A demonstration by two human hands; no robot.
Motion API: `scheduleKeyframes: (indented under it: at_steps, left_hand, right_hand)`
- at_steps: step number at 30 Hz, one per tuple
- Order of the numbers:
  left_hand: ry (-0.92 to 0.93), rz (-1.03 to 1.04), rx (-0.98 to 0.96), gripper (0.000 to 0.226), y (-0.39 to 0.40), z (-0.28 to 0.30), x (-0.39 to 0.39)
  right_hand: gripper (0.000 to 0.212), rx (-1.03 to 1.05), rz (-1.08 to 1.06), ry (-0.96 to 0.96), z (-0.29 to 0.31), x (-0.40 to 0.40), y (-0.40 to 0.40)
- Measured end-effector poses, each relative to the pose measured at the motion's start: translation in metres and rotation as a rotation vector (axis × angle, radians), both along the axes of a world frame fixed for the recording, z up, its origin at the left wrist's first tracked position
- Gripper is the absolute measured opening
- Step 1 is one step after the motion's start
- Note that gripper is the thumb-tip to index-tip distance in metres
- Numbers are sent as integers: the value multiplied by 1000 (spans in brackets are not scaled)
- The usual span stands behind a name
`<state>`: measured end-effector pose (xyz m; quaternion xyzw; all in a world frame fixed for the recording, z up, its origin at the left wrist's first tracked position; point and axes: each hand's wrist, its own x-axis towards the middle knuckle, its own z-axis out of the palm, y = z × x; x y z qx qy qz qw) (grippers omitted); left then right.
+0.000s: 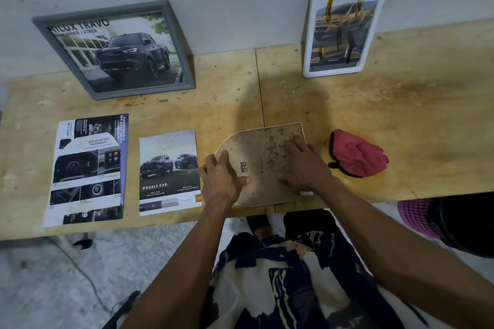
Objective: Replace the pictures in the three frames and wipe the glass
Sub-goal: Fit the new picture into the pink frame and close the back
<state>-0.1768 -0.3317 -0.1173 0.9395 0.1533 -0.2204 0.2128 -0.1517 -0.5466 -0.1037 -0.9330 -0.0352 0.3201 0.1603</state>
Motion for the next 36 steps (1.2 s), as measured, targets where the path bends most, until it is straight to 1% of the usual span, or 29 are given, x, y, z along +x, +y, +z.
scheduleKeyframes:
  at_steps: [2,5,7,9,11,16,19,21,24,26,33,35,36]
  left_hand:
    - [-3,-11,-11,81,1,0,0]
    - [-6,-22,-20,83,3,0,-1]
    - [7,-49,-34,93,4,1,-2]
    - [38,-73,-52,108,5,2,-4]
    - [41,-83,-65,116,5,2,-5]
    - [23,-110,-12,113,3,3,-6]
    - [22,-103,-18,111,4,2,-6]
    - [28,-100,-17,112,4,1,-6]
    - [20,-99,-10,114,5,0,-6]
    - [27,-91,-8,116,5,-2,-6]
    - [21,-73,-29,117,3,0,-6]
    - [-9,6,-64,109,6,-1,-8]
    - [-39,90,-91,99,8,-4,-10]
  right_hand:
    - [97,39,47,27,10,2,-9]
    - [100,63,82,27,5,-9,-22]
    - [102,21,95,-6,-6,-18,-24]
    - [102,-18,92,-33,-12,-21,-25]
    - [100,-35,92,-57,-13,-20,-25]
    - [98,-109,105,-52,-8,-18,-17]
    - [81,-174,133,-105,-3,-14,-5]
    - [72,-141,157,-145,-3,-14,6]
    - [75,-51,145,-119,-9,-22,22]
    - [76,-49,124,-72,-14,-29,26]
    - [82,-57,109,-29,-14,-25,29]
    - [89,-44,125,-5,-14,-24,27]
    - [93,-35,129,5,-14,-24,25]
